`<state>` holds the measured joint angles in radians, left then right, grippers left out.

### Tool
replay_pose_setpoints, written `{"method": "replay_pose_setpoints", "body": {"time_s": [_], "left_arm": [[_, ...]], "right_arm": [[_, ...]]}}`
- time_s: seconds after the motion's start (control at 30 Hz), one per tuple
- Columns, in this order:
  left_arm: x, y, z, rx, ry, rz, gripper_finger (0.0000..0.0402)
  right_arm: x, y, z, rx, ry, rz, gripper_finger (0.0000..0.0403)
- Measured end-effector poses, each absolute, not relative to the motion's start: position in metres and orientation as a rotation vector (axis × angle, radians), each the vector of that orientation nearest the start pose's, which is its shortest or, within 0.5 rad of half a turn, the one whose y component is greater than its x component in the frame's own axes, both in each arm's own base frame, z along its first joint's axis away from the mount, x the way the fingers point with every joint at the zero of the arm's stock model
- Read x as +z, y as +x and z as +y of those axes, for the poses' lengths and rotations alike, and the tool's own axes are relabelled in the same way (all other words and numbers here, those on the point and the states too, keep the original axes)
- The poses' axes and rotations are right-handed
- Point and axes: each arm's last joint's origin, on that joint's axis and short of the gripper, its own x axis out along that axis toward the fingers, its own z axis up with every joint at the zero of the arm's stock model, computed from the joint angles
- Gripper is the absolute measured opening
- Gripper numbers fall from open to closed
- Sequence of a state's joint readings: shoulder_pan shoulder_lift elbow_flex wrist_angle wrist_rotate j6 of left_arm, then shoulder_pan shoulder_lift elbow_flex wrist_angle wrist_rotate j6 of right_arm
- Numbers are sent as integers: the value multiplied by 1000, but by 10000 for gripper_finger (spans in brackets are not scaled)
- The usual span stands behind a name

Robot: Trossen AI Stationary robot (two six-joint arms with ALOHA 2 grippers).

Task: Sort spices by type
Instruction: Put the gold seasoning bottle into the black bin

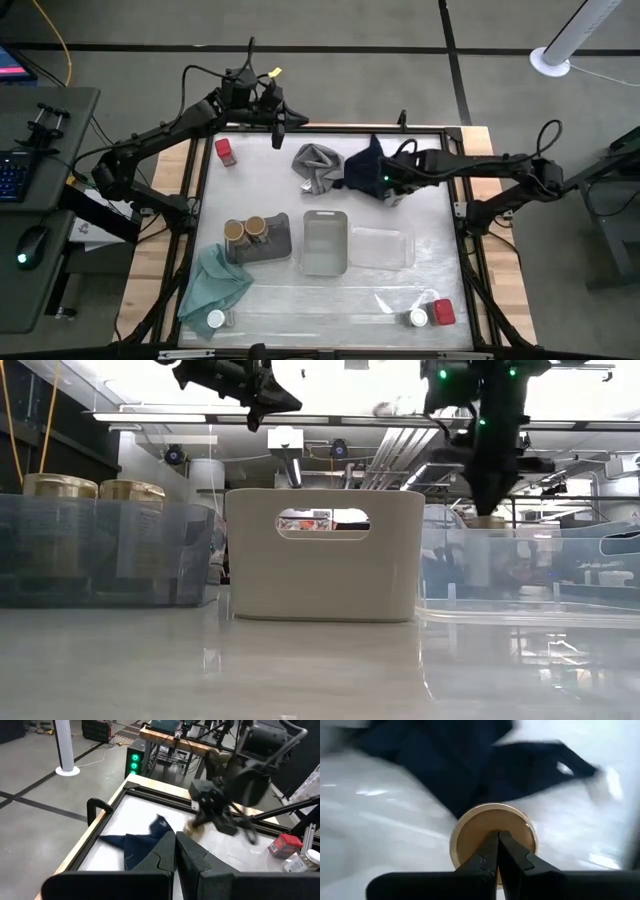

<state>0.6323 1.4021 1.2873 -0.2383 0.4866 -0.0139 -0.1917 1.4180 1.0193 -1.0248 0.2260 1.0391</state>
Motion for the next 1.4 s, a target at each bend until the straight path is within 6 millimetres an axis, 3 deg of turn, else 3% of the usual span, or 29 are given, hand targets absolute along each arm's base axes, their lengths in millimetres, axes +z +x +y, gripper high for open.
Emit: {"method": "replay_pose_setpoints", "body": {"time_s": [0.27,0.53,0.9,1.1,1.27,1.4], "left_arm": [[366,261,176,151,-191,280,0],[383,258,173,149,-172,251,0],[422,222,146,147,-109,150,0],[433,203,132,146,-104,142,0],[436,196,127,147,-123,142,0],[436,195,126,147,-127,149,0]], "right_arm": [[237,270,-53,-822,836,892,0],[222,303,-65,-671,749,794,0],[202,349,-86,-416,689,566,0],[187,370,-99,-309,711,447,0],[192,401,-105,-222,636,434,0],[211,424,-107,-129,580,398,0]]}}
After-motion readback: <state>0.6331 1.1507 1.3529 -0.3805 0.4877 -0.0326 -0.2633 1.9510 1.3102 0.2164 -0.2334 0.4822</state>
